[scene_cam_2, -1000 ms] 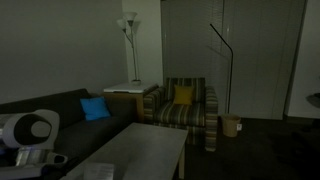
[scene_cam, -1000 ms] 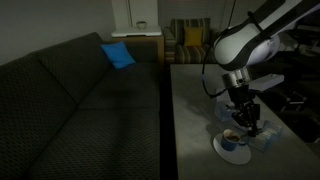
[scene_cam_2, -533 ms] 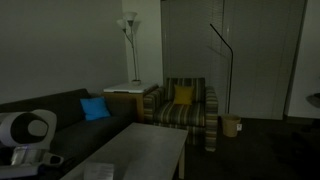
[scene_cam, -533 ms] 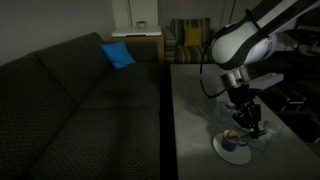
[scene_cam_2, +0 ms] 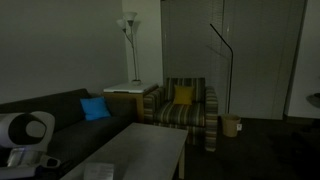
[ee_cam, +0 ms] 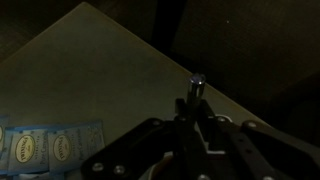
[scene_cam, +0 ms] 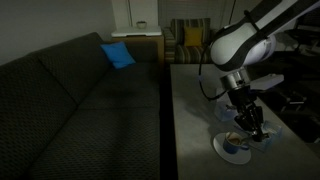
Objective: Use the spoon to stir in the cup
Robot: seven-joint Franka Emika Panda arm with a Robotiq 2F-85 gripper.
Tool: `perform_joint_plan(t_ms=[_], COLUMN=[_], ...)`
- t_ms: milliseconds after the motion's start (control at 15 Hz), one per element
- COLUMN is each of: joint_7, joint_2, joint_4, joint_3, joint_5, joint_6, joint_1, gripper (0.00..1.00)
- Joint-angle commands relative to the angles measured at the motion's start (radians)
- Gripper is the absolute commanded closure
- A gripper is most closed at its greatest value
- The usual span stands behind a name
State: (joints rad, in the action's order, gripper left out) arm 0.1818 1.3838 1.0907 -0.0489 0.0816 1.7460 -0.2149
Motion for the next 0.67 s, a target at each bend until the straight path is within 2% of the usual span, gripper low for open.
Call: perform_joint_plan(t_ms=[0,333,400,467,600], joint_7=[0.028,0.049,0.052,0.055,0.060], joint_2=[0.021,0.025,0.024,0.023,0.020], joint_4=[-0.031,-0.030,-0.029,-0.026,-0.019], joint_3=[-0.003,-0.006,-0.007,-0.007,-0.008], joint_5=[0.004,0.004,0.003,0.003,0.002], joint_6=[-0.018,-0.002,0.000,0.003,0.009], joint_1=[0.005,0.004,0.004,0.003,0.001], gripper=[0.96,0.96,0.69,0.56,0.44])
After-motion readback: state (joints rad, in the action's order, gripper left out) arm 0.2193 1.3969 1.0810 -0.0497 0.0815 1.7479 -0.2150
